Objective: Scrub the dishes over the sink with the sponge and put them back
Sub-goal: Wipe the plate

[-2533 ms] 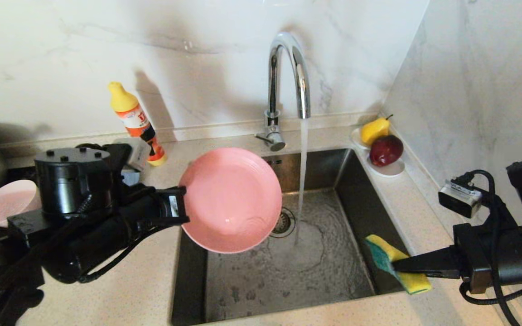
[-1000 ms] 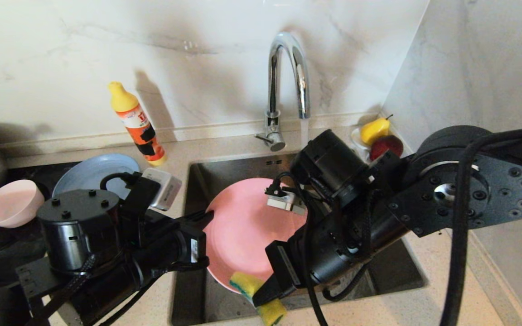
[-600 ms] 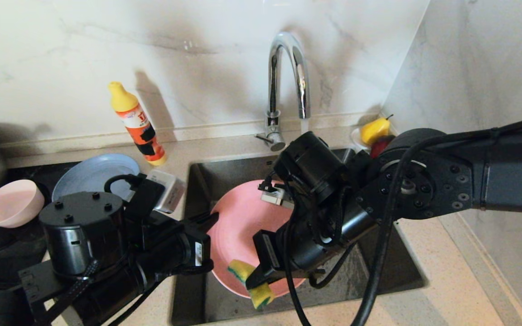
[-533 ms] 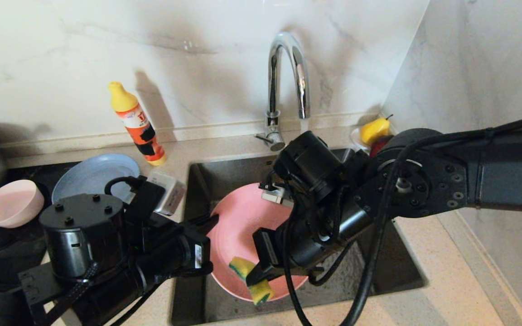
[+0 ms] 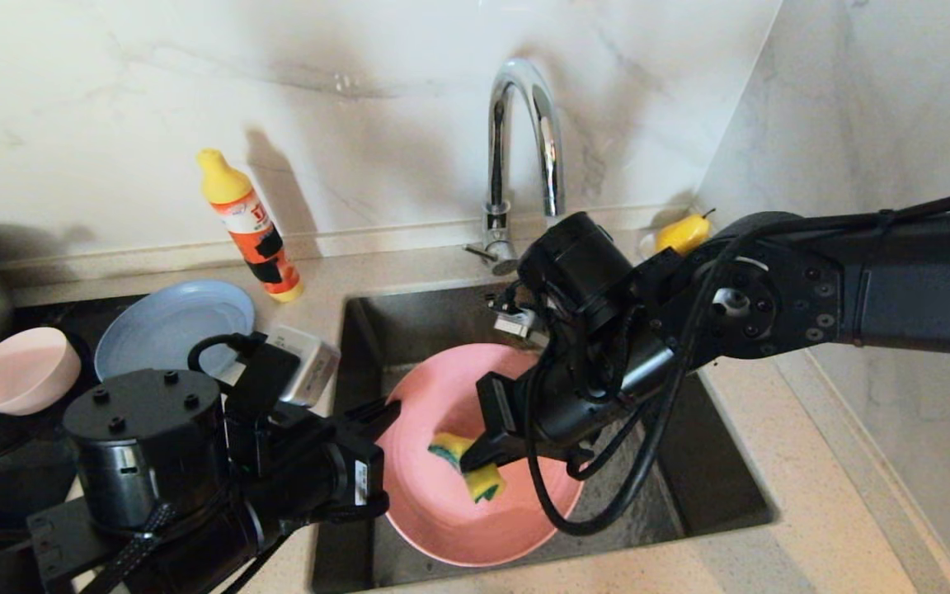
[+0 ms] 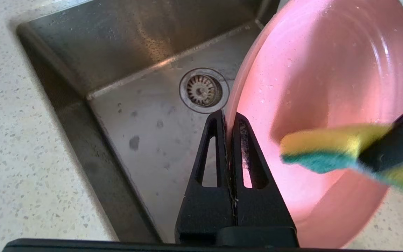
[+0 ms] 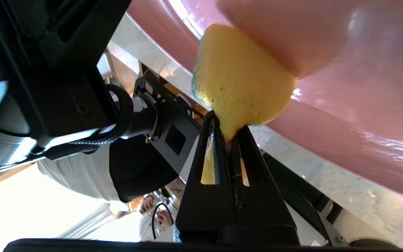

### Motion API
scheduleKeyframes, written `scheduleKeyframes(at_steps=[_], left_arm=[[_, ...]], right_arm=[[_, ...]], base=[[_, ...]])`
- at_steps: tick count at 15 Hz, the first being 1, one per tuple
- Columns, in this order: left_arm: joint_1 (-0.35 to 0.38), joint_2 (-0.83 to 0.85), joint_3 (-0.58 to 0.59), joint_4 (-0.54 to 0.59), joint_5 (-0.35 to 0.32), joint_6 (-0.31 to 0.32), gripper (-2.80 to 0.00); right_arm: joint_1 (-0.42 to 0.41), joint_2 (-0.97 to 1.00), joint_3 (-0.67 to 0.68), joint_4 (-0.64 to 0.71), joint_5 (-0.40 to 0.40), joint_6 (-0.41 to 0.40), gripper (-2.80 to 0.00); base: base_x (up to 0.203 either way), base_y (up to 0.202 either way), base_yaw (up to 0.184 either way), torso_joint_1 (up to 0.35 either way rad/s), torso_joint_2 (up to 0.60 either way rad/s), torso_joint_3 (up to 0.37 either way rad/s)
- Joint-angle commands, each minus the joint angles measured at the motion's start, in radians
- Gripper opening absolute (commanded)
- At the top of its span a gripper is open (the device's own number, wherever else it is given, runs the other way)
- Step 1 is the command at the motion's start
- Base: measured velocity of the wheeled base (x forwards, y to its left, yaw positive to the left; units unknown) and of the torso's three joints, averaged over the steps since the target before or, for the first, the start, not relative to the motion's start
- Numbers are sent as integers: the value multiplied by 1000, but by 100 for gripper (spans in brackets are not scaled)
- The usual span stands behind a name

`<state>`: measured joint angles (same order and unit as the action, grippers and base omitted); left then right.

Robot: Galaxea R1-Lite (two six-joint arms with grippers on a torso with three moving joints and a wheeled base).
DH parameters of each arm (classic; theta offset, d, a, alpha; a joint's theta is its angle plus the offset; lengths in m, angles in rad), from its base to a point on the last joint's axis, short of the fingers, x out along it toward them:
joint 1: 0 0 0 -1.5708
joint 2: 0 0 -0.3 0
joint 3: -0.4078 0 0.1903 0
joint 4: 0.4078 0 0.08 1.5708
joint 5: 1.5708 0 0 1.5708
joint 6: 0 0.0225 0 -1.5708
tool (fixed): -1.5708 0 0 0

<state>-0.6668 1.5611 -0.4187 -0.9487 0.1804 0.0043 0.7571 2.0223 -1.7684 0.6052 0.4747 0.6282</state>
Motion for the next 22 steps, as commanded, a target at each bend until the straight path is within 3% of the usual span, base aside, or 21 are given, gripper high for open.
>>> scheduleKeyframes(at_steps=[1,8,13,19,22], left_arm=[[0,3,9,-7,5,-1,-280],[-2,-1,17,-9,5,-12,-280],[0,-3,17,-44,5,-13,-280],[0,1,1,-45,13,-15,-280],[0,-2,-14,-44,14,-15,-280]], right_arm=[[-19,-8,-14,5,3,2,-280],[-107,-56,14,11,5,3,-280],[-125,-90,148,4,4,-24,-280],[-8,-24,117,-5,2,-19,-280],[6,13,63,-4,2,-18,-280]], base=[[0,0,0,0,0,0],[0,0,0,0,0,0],[0,0,0,0,0,0],[0,0,0,0,0,0],[0,0,0,0,0,0]])
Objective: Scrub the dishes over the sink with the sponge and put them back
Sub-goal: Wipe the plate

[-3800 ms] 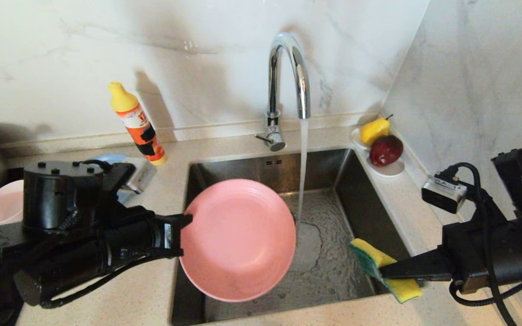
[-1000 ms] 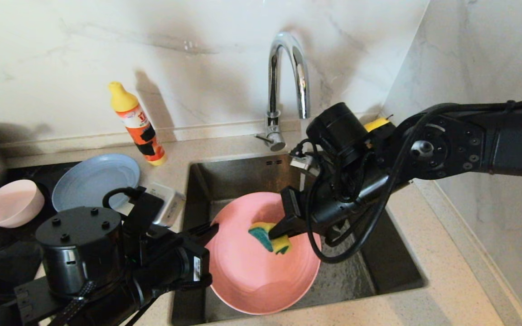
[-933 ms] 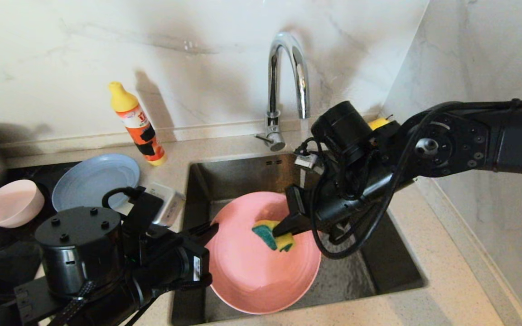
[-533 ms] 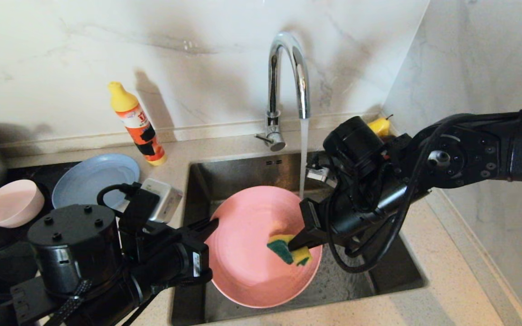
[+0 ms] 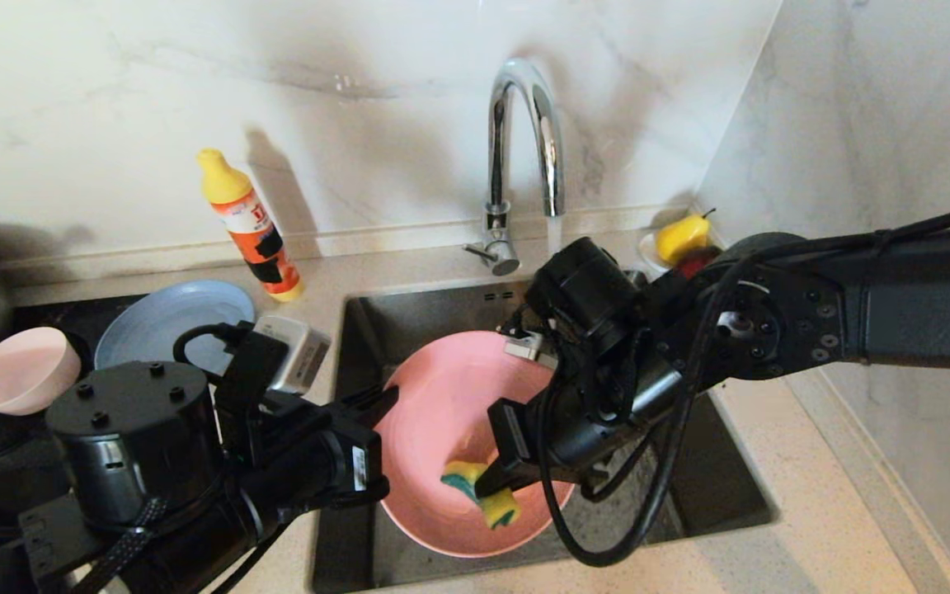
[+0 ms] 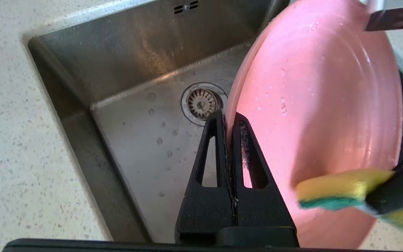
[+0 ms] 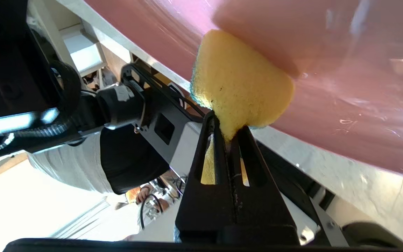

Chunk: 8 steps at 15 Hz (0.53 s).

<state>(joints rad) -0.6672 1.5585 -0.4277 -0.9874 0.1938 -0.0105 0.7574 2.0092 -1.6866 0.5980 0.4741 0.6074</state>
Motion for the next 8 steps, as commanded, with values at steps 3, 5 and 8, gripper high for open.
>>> scheduleKeyframes(at_steps=[3,5,8], left_arm=[[0,6,1,-5,-1,0,-280],[0,8,1,-5,-2,0,-280],[0,16,4,-5,-1,0,-280]], right_arm=[[7,42,-83,10,4,8,-280],[5,34,-93,6,4,8,-280],[5,25,-119,11,6,9,-280]], base=[[0,0,0,0,0,0],[0,0,0,0,0,0],[0,0,0,0,0,0]])
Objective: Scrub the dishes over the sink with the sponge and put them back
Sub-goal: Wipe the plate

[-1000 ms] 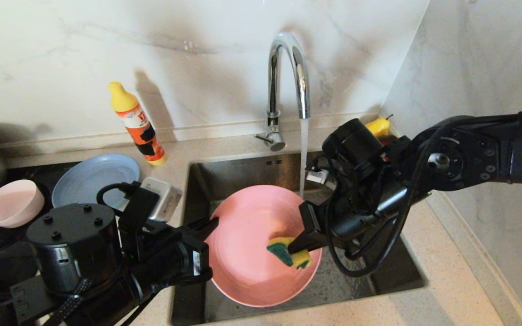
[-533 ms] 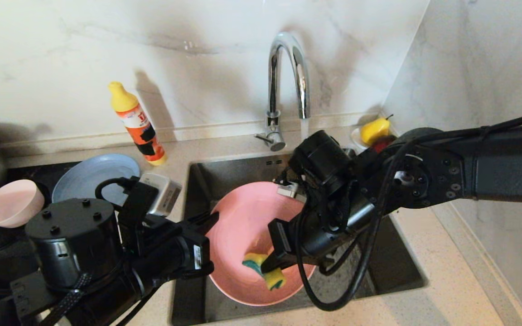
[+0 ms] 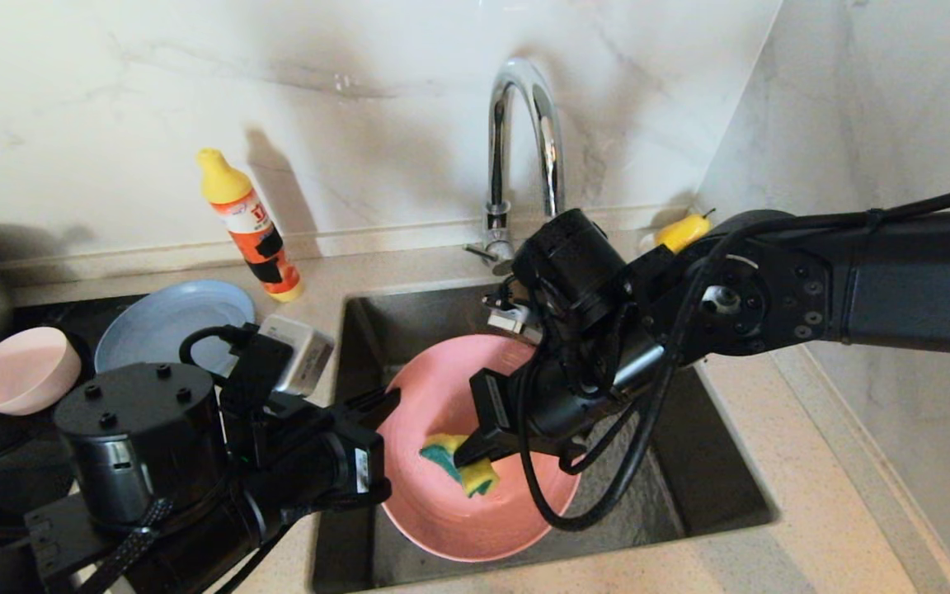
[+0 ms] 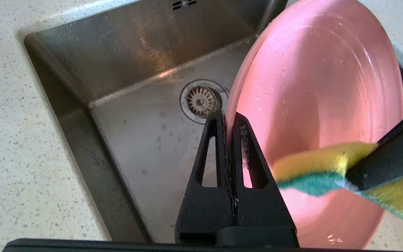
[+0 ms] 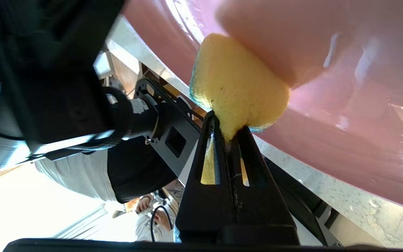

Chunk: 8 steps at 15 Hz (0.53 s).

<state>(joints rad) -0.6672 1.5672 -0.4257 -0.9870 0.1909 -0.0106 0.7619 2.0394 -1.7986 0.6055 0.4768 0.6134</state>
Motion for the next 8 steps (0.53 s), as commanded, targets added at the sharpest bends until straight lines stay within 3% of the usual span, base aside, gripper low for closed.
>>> scheduleKeyframes(at_steps=[1,8], left_arm=[[0,8,5,-5,1,0,-280],[0,-3,16,-5,2,-5,-280]], right_arm=[[0,-10,-8,3,3,3,-280],[-37,-43,-33,16,0,5,-280]], base=[[0,0,0,0,0,0],[0,0,0,0,0,0]])
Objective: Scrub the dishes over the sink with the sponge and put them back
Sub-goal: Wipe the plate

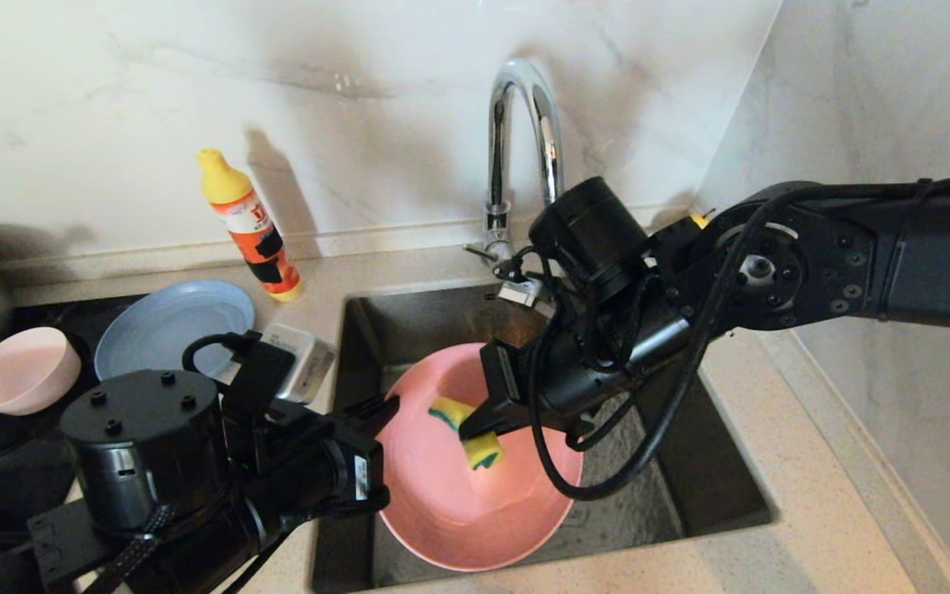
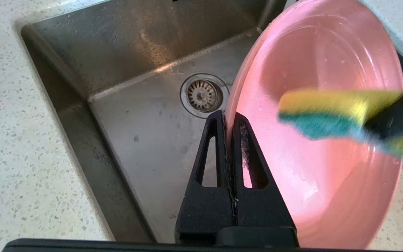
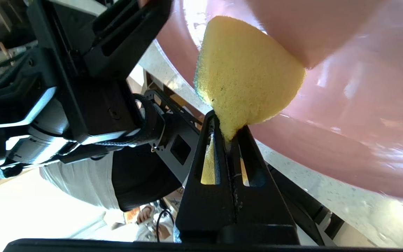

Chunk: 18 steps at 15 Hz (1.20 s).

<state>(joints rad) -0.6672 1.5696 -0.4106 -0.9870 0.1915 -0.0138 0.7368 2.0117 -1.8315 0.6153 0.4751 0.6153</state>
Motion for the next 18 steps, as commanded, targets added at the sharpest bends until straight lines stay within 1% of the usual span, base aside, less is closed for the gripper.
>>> scheduleKeyframes(at_steps=[1,4,7,8,10,13,15,18], left_arm=[[0,-6,1,-5,2,-1,-280],[0,-23,1,-6,2,-1,-280],[0,-26,-2,-7,2,-1,-280],[0,-26,-4,-5,2,-1,-280],[0,-26,-4,-7,2,-1,-280],[0,-23,1,-7,2,-5,-280],[0,-22,0,-5,2,-9,-280],[0,-20,1,-7,2,-11,-280]], right_arm=[[-23,-27,6,15,2,2,-280],[-62,-58,55,39,3,-5,-280],[-68,-87,129,36,4,-9,-280],[-61,-93,151,33,6,-10,-280],[-18,-79,176,31,6,-10,-280],[44,-46,181,27,7,-9,-280],[77,-15,158,22,4,-8,-280],[87,2,85,5,3,-3,-280]], base=[[0,0,0,0,0,0],[0,0,0,0,0,0],[0,0,0,0,0,0],[0,0,0,0,0,0],[0,0,0,0,0,0],[0,0,0,0,0,0],[0,0,0,0,0,0],[0,0,0,0,0,0]])
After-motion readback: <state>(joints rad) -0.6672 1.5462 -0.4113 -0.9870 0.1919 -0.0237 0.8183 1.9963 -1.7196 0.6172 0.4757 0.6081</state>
